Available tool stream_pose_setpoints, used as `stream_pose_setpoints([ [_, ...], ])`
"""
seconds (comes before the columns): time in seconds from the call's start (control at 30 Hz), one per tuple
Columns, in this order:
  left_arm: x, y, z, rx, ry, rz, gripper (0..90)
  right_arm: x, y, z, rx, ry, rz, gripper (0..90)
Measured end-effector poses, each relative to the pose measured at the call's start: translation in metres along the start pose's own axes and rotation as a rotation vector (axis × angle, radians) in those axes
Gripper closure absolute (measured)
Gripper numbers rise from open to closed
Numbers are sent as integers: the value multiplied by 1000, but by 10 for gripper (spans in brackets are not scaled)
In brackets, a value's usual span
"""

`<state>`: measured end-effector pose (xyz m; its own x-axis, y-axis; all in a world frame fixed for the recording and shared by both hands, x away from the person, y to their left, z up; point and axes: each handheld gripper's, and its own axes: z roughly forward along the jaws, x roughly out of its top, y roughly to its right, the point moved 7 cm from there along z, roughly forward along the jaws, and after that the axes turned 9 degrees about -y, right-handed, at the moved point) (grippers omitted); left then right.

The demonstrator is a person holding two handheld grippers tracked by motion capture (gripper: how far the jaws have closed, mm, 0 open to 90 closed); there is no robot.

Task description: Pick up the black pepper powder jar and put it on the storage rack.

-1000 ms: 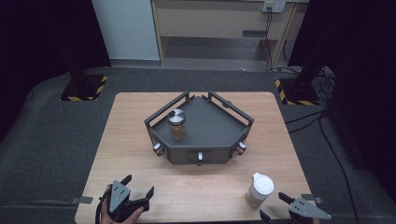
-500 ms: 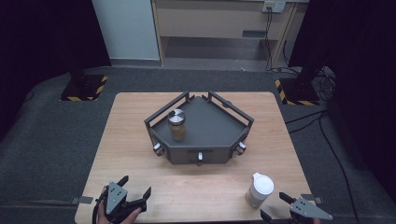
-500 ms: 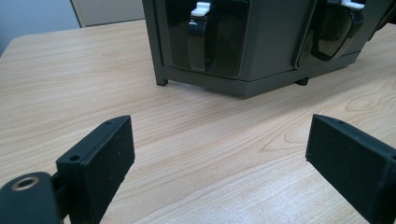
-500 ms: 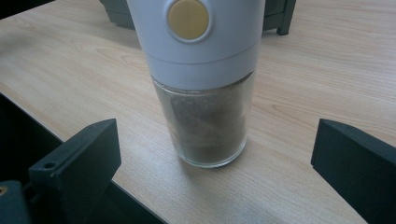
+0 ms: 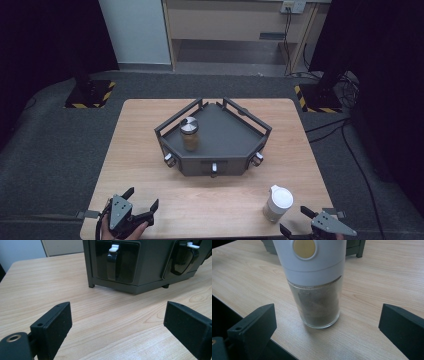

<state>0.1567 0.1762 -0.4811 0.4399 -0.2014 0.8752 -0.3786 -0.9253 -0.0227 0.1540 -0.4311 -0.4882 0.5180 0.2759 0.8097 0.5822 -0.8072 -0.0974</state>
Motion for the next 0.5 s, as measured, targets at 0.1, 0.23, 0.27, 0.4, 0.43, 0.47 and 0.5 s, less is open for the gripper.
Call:
stream_pose_setpoints([
  [0.1, -1, 0, 0, -1, 4, -3, 67, 0, 0, -1, 5, 4, 3, 19],
  [0.23, 0, 1, 0, 3, 5, 6, 59, 0, 0, -1, 8, 11, 6, 19],
  [0.27, 0, 1, 0, 6, 4, 13, 59, 0, -1, -1, 8, 13, 8, 19],
  [0.4, -1, -1, -1, 7, 4, -1, 56, 3, -3, 1, 7, 12, 7, 19],
  [0.43, -1, -1, -1, 6, 6, -5, 55, 4, -4, 2, 9, 15, 10, 18],
  [0.47, -2, -1, -1, 5, 6, -6, 55, 6, -5, 3, 10, 14, 6, 17],
  [0.5, -2, -1, -1, 5, 6, -6, 55, 7, -6, 3, 7, 11, 1, 19],
])
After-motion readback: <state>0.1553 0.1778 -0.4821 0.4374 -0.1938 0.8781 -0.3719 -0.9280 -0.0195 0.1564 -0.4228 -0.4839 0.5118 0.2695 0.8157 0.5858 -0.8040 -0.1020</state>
